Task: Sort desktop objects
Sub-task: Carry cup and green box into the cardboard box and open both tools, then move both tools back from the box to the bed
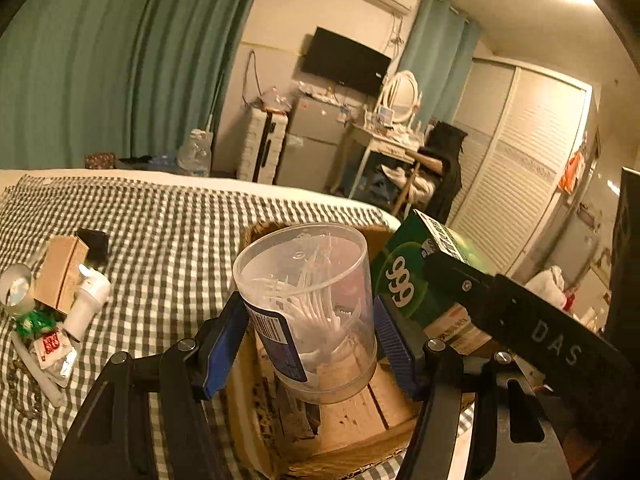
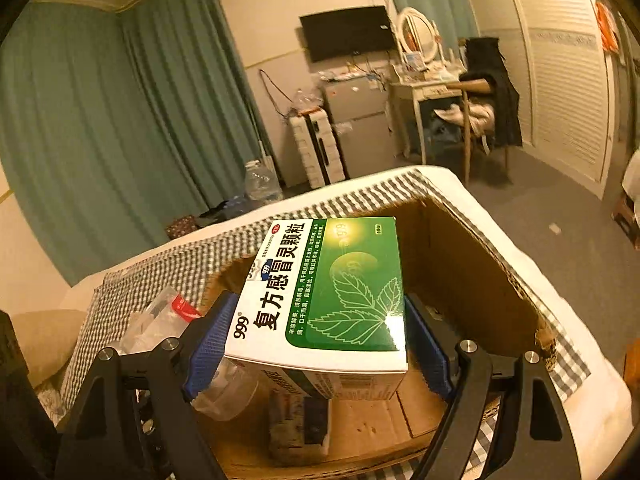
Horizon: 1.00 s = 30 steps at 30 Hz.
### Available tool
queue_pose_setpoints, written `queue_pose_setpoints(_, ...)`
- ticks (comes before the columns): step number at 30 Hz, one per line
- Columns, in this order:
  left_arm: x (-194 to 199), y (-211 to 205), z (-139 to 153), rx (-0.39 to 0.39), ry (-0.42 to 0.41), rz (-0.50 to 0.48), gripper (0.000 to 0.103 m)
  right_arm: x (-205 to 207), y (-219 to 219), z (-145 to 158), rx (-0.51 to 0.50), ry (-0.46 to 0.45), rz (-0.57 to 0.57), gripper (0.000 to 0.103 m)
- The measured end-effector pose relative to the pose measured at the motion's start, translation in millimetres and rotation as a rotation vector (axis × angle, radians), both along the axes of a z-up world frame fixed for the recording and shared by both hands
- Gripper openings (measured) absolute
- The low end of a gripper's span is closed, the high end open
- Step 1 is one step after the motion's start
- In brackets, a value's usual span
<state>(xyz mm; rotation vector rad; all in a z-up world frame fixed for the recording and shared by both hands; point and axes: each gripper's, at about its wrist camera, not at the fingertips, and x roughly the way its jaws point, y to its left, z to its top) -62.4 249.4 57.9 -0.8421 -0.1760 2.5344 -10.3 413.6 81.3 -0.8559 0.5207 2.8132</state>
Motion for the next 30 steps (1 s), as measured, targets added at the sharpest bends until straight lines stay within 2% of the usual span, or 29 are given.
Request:
queue_pose_setpoints(5, -1, 4, -9, -0.029, -0.014, -0.018, 0.069, -3, 5, -8, -0.005, -0.009, 0.001, 0.084)
queue_pose_setpoints(6, -2, 3, -9, -0.033, -0.017, -0.017, 0.079, -4, 5, -8, -0.008, -0.008, 0.001, 0.084)
queue_pose_setpoints(8, -2, 0, -9, -0.047, -0.017, -0.004, 0.092, -3, 3, -7, -0.014, -0.006, -0.001, 0.085)
queue_pose_setpoints(15, 1, -32, -3, -0.044, -0.023, 0.046, 0.093, 4, -13, 0, -0.009, 0.012, 0.018, 0.085)
queue_pose_setpoints(18, 0, -59, 5, -0.039, -0.02, 0.092, 0.093, 6, -28, 7, 0.005, 0.021, 0.04, 0.085)
queue_pose_setpoints(21, 1, -94, 19, -0.051, 0.019, 0.154, 0.093, 9, -51, 17, 0.015, 0.041, 0.085, 0.085)
queue_pose_setpoints(24, 1, -135, 36, -0.064, 0.021, 0.25, 0.093, 8, -77, 25, 0.034, 0.06, 0.134, 0.085)
queue_pose_setpoints(26, 3, -168, 46, -0.046, 0.018, 0.311, 0.093, 7, -96, 28, 0.043, 0.065, 0.174, 0.085)
queue_pose_setpoints(30, 10, -222, 61, -0.041, 0.039, 0.378, 0.093, 7, -133, 32, 0.045, 0.087, 0.255, 0.085)
